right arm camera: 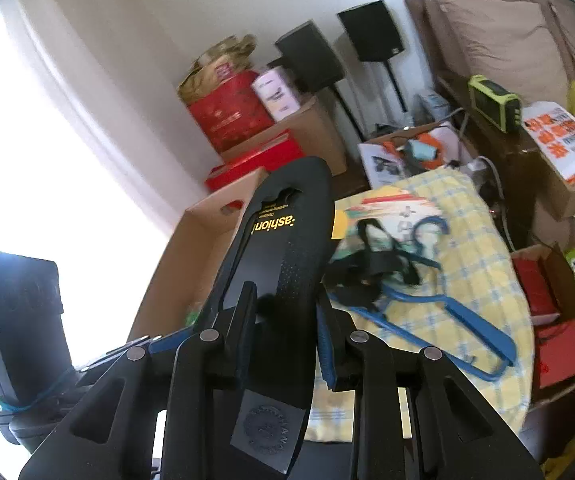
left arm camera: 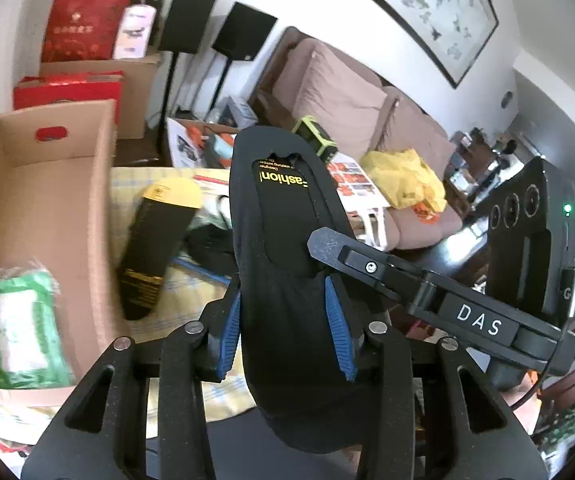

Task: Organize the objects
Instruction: 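Carry the black bag with the left gripper into the cardboard box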

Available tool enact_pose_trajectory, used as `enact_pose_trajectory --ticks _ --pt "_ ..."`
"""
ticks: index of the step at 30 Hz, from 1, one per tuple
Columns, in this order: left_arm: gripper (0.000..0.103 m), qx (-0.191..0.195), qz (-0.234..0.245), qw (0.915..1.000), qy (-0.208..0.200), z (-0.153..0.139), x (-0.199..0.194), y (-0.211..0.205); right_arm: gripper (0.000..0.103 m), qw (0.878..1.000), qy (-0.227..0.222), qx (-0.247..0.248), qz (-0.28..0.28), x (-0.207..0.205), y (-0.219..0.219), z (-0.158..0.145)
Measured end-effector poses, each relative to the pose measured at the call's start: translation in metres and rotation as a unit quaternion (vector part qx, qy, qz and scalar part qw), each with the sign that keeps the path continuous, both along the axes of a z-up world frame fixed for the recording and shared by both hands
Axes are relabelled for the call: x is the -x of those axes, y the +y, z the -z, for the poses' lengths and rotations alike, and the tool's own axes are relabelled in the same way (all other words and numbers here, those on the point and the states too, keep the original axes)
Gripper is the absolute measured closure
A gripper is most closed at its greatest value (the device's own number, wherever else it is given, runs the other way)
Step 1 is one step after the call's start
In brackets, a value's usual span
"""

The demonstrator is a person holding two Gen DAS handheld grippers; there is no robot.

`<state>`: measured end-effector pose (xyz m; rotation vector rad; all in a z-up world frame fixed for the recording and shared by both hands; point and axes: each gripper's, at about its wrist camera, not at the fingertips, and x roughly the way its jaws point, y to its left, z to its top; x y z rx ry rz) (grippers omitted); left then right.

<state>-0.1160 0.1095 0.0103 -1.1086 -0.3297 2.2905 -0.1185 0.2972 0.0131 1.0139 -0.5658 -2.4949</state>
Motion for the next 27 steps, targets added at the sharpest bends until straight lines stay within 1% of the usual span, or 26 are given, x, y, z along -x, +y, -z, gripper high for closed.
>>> enact_pose_trajectory --ticks 5,7,12,15,19,24,27 --pt "0.066 0.015 -0.026 0.9995 -0.004 -0.003 0.009 -0.038 0.075 0.999 -0.008 0.003 -0.036 0.018 -0.037 -0.003" --pt "0.066 0.014 -0.038 0.9992 -0.007 -0.004 0.013 -0.054 0.075 0.999 -0.006 0.001 -0.049 0.025 -0.053 -0.004" --pt "0.066 0.012 -0.066 0.9976 -0.020 -0.001 0.027 -0.103 0.075 0.996 -0.018 0.029 -0.086 0.045 -0.092 -0.001" --pt "0.067 0.031 -0.085 0.9956 -0.024 0.003 0.033 -0.127 0.075 0.993 -0.025 0.029 -0.109 0.059 -0.121 0.002" --pt "0.067 0.053 -0.121 0.9906 -0.036 0.016 0.042 -0.166 0.075 0.988 -0.044 0.018 -0.144 0.081 -0.168 0.016" --pt "0.068 0.061 -0.150 0.9855 -0.052 0.037 0.053 -0.198 0.075 0.984 -0.064 -0.006 -0.167 0.103 -0.216 0.036" --pt "0.067 0.066 -0.160 0.9829 -0.064 0.052 0.059 -0.212 0.075 0.982 -0.078 -0.013 -0.173 0.112 -0.234 0.047"
